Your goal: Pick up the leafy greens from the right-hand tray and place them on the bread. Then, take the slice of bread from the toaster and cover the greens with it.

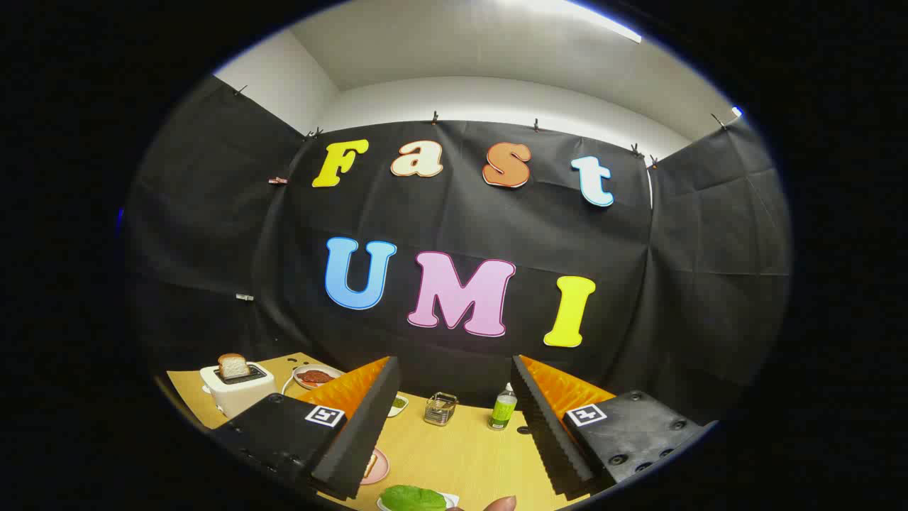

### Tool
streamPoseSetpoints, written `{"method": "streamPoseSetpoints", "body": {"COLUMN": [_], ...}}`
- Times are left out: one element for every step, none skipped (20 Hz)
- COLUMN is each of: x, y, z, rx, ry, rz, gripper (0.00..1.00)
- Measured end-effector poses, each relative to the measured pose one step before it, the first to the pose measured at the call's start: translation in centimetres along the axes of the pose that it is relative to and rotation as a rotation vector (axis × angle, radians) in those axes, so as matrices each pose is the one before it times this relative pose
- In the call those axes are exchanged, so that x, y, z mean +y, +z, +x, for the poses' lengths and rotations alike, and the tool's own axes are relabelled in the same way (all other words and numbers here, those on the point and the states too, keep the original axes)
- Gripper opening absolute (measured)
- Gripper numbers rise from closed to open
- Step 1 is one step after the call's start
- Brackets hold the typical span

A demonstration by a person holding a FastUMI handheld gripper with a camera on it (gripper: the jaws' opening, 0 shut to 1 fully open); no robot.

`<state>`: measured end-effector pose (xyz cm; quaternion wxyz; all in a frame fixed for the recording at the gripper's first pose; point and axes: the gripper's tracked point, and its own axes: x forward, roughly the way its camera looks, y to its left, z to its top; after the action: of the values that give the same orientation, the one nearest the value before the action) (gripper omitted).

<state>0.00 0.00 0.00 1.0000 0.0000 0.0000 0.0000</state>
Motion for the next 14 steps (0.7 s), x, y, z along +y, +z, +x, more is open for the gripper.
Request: {"method": "streamPoseSetpoints", "body": {"x": [-0.009,-0.019,-0.091,0.117,0.059,-0.028,0.028,-0.098,-0.034,-0.162,-0.099,0.048,0.012,0.091], "y": [0.025,0.009,0.068,0.013,-0.028,-0.021,-0.019,-0.039,-0.05,0.0,-0.009,-0.016,-0.044,-0.064], "z": [0.052,-0.148,-0.118,-0.101,-0.116,-0.208,-0.136,0.007,-0.007,-0.007,0.06,0.127,0.143,0.084], "rx": [0.00262,0.00184,0.00203,0.00155,0.00268,-0.00011,-0.00021,0.0008,0.00105,-0.00017,0.00098,0.00072,0.00107,0.00176], "ry": [-0.00035,0.00209,0.00098,0.00534,0.00291,0.00372,0.00218,0.00187,0.00008,-0.00249,-0.00109,-0.00004,0.00103,0.0028], "rz": [0.00148,0.0015,0.00169,0.00097,0.00104,0.00257,0.00352,0.00389,0.00165,0.00124,0.00215,0.00193,0.00214,0.00132], "gripper": [0.97,0.97,0.97,0.97,0.97,0.97,0.97,0.97,0.97,0.97,0.97,0.97,0.97,0.97]}}
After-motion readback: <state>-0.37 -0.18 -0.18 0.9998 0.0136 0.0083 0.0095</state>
